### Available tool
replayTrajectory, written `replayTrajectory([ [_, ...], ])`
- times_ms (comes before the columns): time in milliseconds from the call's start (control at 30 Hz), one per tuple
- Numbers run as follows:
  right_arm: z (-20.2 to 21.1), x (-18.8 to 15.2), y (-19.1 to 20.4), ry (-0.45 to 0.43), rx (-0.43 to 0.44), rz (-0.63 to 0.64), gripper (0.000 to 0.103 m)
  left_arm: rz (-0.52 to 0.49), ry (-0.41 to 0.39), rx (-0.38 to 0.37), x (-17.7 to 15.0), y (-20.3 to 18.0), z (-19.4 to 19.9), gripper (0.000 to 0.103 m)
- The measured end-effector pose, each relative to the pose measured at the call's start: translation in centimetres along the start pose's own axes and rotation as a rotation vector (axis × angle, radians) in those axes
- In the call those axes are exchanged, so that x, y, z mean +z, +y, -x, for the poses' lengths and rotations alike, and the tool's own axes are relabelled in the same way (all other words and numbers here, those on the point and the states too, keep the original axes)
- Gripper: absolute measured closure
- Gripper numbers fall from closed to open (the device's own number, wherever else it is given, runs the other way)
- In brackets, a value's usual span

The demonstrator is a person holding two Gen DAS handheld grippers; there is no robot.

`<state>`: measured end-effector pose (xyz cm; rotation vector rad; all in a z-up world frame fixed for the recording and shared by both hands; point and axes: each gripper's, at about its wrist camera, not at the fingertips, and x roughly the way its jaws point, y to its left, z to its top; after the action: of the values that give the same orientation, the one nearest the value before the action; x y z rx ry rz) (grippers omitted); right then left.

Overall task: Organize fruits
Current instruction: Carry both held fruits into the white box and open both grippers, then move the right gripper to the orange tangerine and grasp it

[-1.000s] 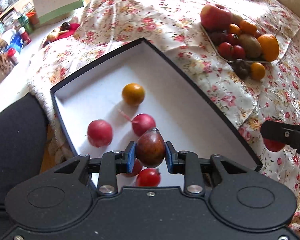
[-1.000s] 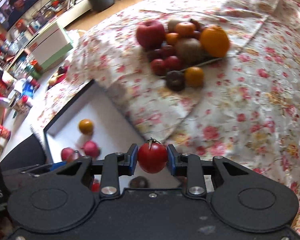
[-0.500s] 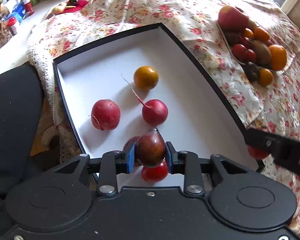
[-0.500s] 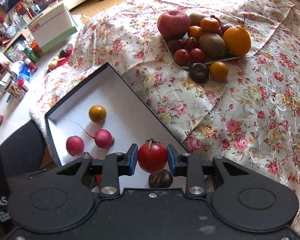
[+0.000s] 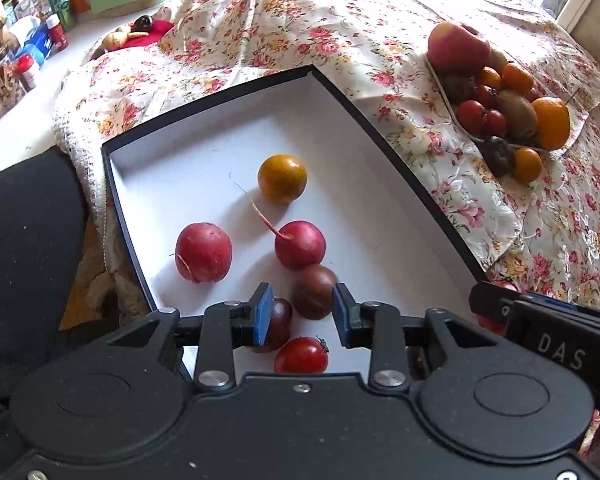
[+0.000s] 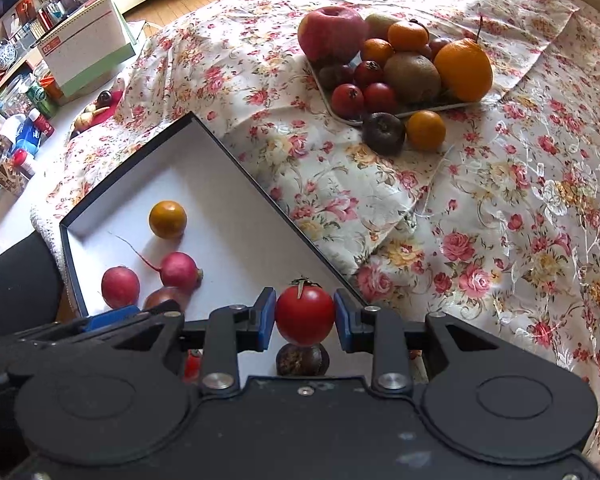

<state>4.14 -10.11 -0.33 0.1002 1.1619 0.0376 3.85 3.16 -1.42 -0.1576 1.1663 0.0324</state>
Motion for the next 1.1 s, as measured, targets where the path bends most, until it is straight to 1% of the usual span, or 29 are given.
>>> replayTrajectory([
  [100, -0.2, 0.0, -0.1, 0.005, 0.004, -0.006, 0.071, 0.009, 0.013, -0.004, 0.0, 0.1, -0.2, 0.06],
  [600, -0.9, 0.0, 0.4, 0.018, 0.009, 0.006, 0.071, 0.018, 0.023, 0.0, -0.2, 0.1, -0.4, 0.06],
  [933, -0.9, 2.0, 1.3, -0.037, 0.022, 0.007, 0.069, 0.017, 0.025, -0.001, -0.3, 0.1, -0.4, 0.061],
  [1100, -0.2, 1.9, 1.2, -0.064, 0.029, 0.016, 0.068, 0.01, 0.023, 0.001, -0.3, 0.0, -0.4, 0.061],
])
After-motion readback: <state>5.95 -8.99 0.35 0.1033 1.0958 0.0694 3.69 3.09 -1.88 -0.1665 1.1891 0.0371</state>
